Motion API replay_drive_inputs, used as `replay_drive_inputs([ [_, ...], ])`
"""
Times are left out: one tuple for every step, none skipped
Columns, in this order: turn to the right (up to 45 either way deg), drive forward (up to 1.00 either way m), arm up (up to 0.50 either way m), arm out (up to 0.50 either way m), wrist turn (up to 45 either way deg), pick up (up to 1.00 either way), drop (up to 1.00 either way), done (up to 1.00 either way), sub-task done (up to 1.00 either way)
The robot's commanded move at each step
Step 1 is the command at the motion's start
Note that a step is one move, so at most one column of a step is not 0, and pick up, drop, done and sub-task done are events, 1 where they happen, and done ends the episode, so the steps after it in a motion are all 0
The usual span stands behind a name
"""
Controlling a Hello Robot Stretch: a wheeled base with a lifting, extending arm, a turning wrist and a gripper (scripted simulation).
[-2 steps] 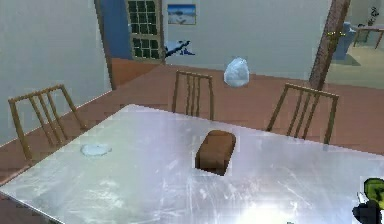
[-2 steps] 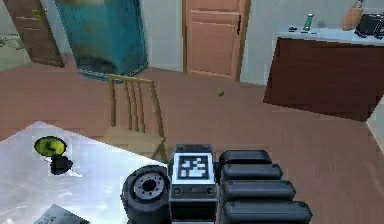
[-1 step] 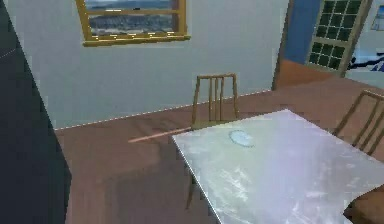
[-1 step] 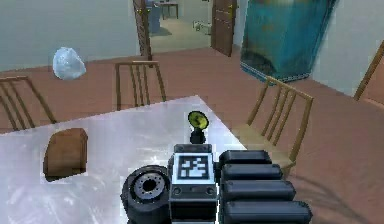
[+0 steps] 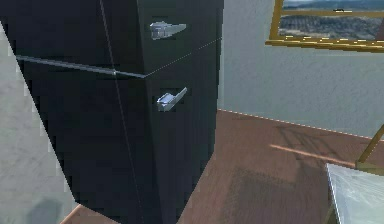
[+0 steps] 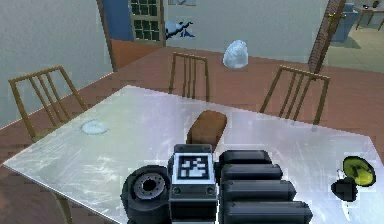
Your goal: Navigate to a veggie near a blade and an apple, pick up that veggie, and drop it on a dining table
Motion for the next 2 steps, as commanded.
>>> replay_drive_inputs([
  [0.0,0.0,0.0,0.48,0.0,0.0,0.0,0.0,0.0],
  [0.0,0.0,0.0,0.0,45.0,0.0,0.0,0.0,0.0],
])
